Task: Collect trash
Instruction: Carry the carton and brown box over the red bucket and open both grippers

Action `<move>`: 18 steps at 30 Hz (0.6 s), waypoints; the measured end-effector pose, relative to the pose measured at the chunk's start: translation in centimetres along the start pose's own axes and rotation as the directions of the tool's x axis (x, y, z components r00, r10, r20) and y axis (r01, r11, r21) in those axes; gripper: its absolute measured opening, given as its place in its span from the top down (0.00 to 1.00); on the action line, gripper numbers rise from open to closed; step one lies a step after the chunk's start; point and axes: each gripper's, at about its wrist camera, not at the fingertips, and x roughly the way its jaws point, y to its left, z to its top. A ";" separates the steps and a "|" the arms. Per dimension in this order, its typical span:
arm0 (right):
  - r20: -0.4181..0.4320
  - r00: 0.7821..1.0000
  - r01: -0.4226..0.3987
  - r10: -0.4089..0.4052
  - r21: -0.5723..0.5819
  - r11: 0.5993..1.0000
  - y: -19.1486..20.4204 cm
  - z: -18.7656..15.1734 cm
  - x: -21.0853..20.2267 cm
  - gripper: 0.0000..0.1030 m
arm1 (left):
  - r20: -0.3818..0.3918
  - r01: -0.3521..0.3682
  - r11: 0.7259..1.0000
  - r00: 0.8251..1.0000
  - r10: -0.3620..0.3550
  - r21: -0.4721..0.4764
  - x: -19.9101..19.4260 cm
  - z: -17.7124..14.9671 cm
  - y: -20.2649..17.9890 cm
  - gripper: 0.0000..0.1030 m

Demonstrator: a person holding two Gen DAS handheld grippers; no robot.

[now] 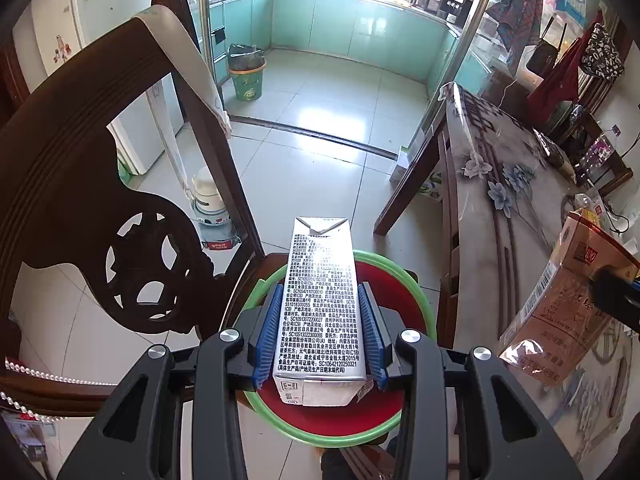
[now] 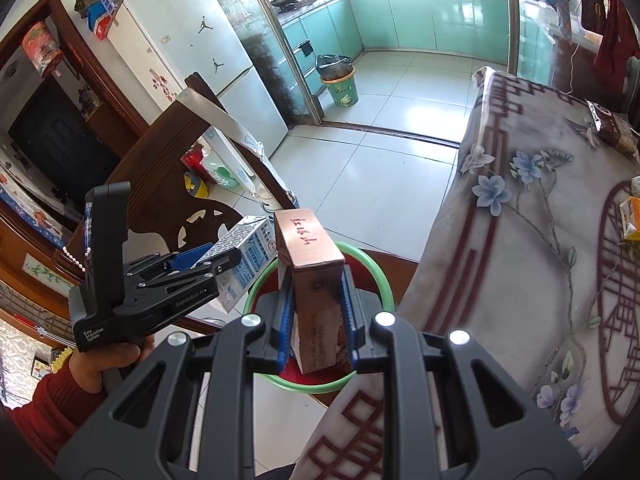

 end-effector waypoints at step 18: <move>-0.016 1.000 -0.002 0.001 -0.038 0.999 0.7 0.5 1.1 0.79 | -0.009 0.012 1.000 1.000 -0.012 -0.029 0.6 1.1 0.8 0.65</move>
